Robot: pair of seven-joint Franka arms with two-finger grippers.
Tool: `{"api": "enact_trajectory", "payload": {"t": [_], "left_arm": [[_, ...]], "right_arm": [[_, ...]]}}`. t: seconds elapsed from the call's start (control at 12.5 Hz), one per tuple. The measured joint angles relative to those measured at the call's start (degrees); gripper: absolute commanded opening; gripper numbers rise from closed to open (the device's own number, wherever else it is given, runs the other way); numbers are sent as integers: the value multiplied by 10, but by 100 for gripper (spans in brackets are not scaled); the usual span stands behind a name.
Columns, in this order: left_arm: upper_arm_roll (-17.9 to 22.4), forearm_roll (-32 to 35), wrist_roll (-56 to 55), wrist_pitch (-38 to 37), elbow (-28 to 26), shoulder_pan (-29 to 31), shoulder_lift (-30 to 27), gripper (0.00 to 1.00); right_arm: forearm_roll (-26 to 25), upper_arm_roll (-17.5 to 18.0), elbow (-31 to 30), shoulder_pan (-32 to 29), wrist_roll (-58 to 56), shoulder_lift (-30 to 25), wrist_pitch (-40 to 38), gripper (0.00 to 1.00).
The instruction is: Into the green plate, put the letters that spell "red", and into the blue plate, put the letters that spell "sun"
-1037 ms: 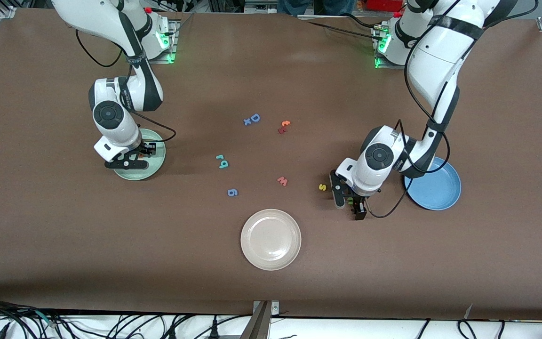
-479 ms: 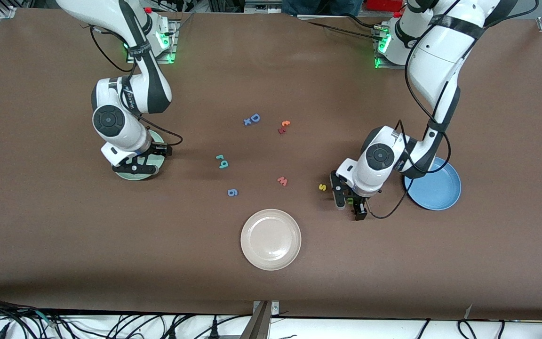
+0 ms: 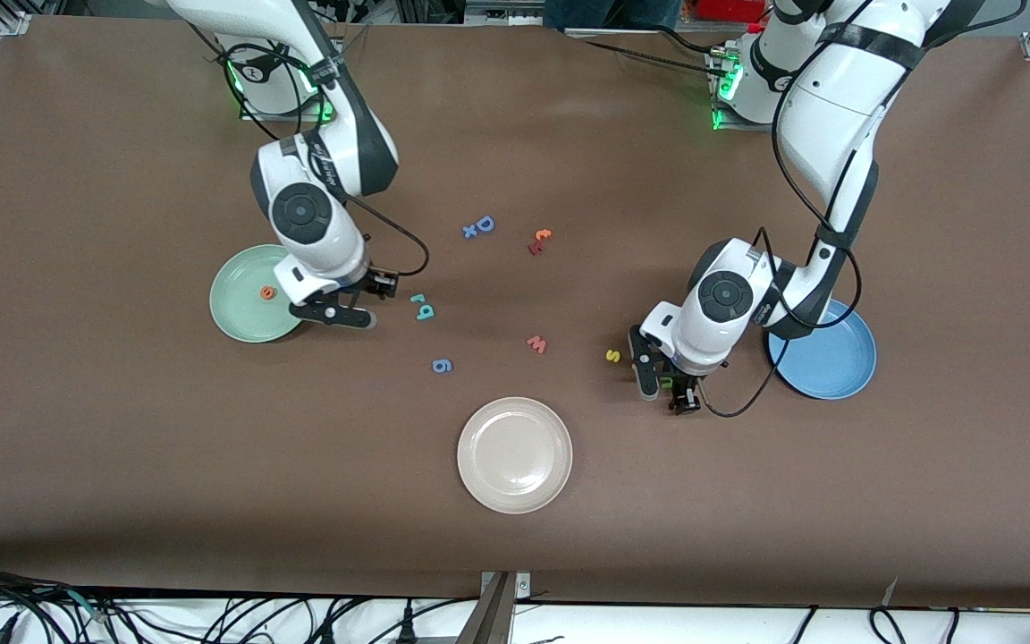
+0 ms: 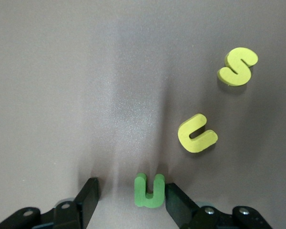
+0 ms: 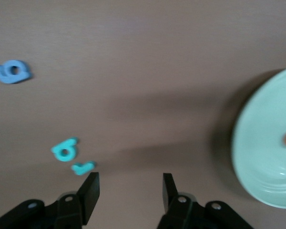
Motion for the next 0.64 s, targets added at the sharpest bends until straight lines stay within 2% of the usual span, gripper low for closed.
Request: {"api": "enact_trajectory", "payload": {"t": [0.16,0.4,0.64], "left_arm": [[1,0,0,3,1,0,-1,41],[1,0,0,4,2,0,-3,31],[2,0,0,4,2,0,-4,9]], "right_arm": [[4,14,41,0,0,38,9,61],[5,39,66,0,0,83,57,61],[5,53,68,0,-38,104,74,61]]}}
